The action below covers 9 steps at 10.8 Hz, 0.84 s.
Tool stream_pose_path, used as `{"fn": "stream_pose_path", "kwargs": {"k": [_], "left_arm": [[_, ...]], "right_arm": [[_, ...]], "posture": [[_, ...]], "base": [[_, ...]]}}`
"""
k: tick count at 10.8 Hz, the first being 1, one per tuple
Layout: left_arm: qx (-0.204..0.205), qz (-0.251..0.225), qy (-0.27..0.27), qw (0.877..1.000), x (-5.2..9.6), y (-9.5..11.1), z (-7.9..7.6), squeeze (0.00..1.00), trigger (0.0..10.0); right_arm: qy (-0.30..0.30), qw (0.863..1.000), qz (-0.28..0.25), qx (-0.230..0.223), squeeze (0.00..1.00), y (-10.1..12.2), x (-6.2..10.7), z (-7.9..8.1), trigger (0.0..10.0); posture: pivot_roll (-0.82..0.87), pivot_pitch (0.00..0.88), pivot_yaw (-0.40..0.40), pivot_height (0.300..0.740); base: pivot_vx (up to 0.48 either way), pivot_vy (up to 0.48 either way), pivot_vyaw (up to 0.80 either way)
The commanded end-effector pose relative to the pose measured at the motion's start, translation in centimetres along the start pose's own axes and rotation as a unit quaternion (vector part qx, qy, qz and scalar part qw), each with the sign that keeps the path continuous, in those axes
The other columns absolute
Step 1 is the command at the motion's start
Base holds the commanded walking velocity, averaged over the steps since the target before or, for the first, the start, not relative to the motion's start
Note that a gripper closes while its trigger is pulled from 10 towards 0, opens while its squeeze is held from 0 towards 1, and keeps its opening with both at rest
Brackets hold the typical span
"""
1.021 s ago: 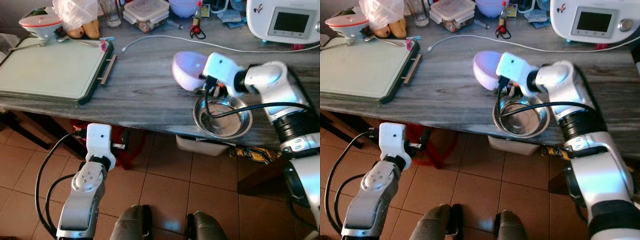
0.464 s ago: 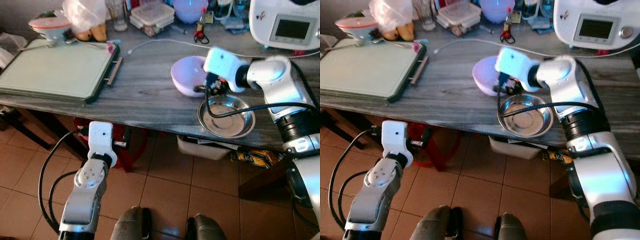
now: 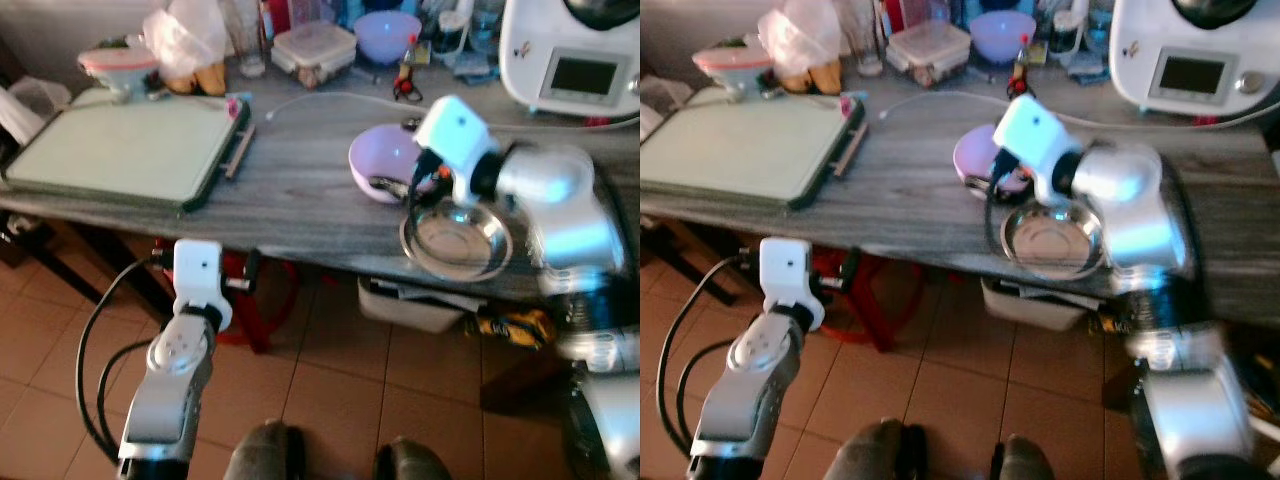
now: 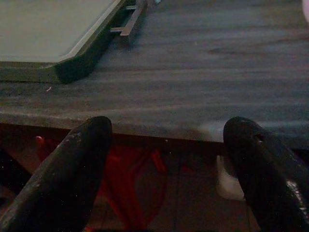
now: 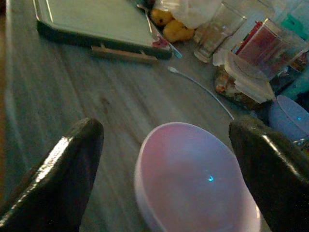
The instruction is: Setting the table
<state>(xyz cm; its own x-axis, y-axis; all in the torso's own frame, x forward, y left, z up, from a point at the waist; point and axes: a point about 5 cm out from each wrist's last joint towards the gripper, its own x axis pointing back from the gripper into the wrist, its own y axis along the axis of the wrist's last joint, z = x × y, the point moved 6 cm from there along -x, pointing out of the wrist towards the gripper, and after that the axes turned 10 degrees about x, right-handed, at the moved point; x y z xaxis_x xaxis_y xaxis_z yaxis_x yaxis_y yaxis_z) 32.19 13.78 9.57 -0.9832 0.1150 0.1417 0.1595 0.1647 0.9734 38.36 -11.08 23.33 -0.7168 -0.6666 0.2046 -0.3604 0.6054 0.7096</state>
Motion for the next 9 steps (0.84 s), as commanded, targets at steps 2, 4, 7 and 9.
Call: {"fn": "stream_pose_path", "kwargs": {"k": [2, 4, 7, 9], "left_arm": [[-0.003, 0.006, 0.003, 1.0, 0.2, -0.4, 0.6, 0.0, 10.0], [0.005, 0.005, -0.004, 1.0, 0.1, -0.5, 0.2, 0.0, 10.0], [0.004, 0.008, -0.005, 1.0, 0.5, -0.7, 0.3, 0.0, 10.0], [0.004, 0.009, -0.003, 1.0, 0.7, -0.7, 0.4, 0.0, 10.0]], "right_arm": [[-0.1, 0.991, -0.031, -0.085, 1.0, 1.0, 1.4, 1.1, 10.0], [-0.242, 0.944, -0.031, -0.224, 1.0, -0.7, 3.3, 2.5, 10.0], [-0.271, 0.915, 0.044, -0.297, 0.96, -5.6, 4.6, 5.5, 10.0], [-0.298, 0.892, 0.101, -0.324, 0.91, -7.7, 5.4, 6.6, 10.0]], "posture": [[-0.08, 0.047, 0.079, 0.74], [-0.09, 0.048, 0.082, 0.74], [-0.07, 0.063, 0.077, 0.74], [-0.06, 0.071, 0.076, 0.74]], "base": [[0.0, 0.0, 0.0], [0.0, 0.0, 0.0], [0.0, 0.0, 0.0], [0.0, 0.0, 0.0]]}}
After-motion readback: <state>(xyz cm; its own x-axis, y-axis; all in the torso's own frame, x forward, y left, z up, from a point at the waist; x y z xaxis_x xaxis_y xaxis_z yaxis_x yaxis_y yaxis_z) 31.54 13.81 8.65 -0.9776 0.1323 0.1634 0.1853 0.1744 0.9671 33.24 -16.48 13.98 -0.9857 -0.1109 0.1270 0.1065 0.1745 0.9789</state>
